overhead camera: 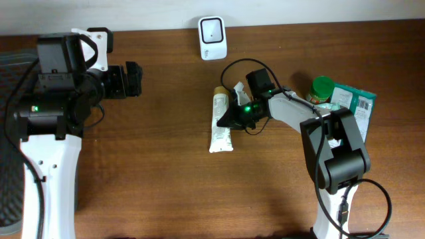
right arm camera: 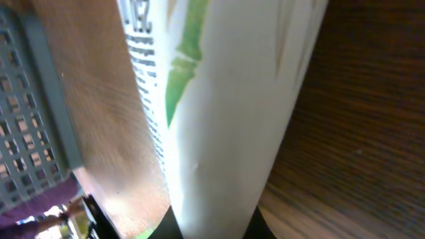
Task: Scan the item barcode
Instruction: 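Lift the white tube and raise it toward the scanner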
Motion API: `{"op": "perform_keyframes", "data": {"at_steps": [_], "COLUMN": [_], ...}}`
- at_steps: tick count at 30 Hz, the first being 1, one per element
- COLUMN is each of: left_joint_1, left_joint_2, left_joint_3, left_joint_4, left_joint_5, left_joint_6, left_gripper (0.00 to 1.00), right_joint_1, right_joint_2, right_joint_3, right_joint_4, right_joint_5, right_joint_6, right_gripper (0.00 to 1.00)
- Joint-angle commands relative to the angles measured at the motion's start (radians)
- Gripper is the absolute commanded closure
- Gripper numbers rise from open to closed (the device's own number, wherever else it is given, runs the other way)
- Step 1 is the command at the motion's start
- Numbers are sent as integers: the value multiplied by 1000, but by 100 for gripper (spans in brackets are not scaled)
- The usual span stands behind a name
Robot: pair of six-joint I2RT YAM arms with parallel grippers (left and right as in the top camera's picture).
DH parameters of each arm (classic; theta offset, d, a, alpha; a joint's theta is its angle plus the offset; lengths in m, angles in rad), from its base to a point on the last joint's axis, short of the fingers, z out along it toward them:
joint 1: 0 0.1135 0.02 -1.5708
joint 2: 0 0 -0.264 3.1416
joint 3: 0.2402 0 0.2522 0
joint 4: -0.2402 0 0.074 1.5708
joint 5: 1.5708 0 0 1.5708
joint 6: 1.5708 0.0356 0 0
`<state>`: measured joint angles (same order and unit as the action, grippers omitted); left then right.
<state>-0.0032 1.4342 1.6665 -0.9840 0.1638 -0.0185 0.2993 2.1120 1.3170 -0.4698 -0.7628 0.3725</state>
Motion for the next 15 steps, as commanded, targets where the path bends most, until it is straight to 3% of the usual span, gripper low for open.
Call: {"op": "perform_keyframes", "data": {"at_steps": [1,4,15], "left_joint_1": [6,6,6], "left_joint_2": [-10,-10,-10], "left_joint_3": [14,14,14], "left_joint_4": [1,1,1], "left_joint_5": [-4,-4,-4], "left_joint_6": [12,12,12], "left_gripper": [1,1,1], "right_joint_1": [6,0,-47], "right_joint_2": [-55,-151,-551], "right_joint_3": [13,31,35], "right_joint_4": [-9,-13,-32], "right_joint_5": [-71,-190,-375], "right_joint_6": [-166,-246,-218], "right_gripper": [96,96,96]}}
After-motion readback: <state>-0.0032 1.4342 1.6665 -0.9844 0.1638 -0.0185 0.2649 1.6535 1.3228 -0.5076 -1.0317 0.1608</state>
